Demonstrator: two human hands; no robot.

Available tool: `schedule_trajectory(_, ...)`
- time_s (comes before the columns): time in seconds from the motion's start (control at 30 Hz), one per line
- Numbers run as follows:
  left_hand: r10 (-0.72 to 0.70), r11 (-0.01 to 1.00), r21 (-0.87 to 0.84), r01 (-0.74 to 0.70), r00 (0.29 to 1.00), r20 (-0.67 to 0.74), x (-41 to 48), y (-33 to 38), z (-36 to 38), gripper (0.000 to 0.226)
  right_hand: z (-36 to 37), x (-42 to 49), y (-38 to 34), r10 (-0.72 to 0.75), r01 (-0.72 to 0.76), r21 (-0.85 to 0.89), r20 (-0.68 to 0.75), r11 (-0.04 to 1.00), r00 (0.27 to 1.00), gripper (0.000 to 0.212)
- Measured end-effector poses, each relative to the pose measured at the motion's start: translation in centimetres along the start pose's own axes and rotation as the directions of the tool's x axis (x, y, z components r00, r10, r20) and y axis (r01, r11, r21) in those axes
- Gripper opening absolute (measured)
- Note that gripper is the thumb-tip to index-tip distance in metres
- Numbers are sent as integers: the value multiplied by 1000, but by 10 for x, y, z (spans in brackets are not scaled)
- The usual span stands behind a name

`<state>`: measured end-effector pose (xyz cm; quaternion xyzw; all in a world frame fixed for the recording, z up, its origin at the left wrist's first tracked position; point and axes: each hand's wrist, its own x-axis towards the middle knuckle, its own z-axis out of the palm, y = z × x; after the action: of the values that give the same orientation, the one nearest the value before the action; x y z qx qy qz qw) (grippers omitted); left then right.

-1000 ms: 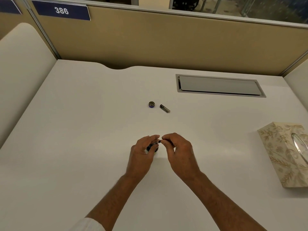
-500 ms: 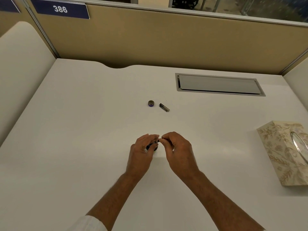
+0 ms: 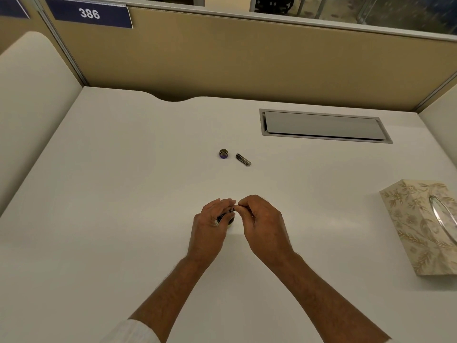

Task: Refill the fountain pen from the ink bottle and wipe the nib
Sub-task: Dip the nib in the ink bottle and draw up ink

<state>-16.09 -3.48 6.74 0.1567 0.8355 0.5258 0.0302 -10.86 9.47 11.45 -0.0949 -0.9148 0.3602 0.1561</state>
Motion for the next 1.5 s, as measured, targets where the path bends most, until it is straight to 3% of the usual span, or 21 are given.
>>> schedule_trajectory(0.73,-3,1000,21,3,1000,1,1,-4,3,28,-3,2,1,4,-4,-5,38,1000,999,9)
schedule_trajectory(1.5,-37,999,-18,37,999,12,-4,-7,4,32,4,0,0,-112,115,-61,46,992,993,15)
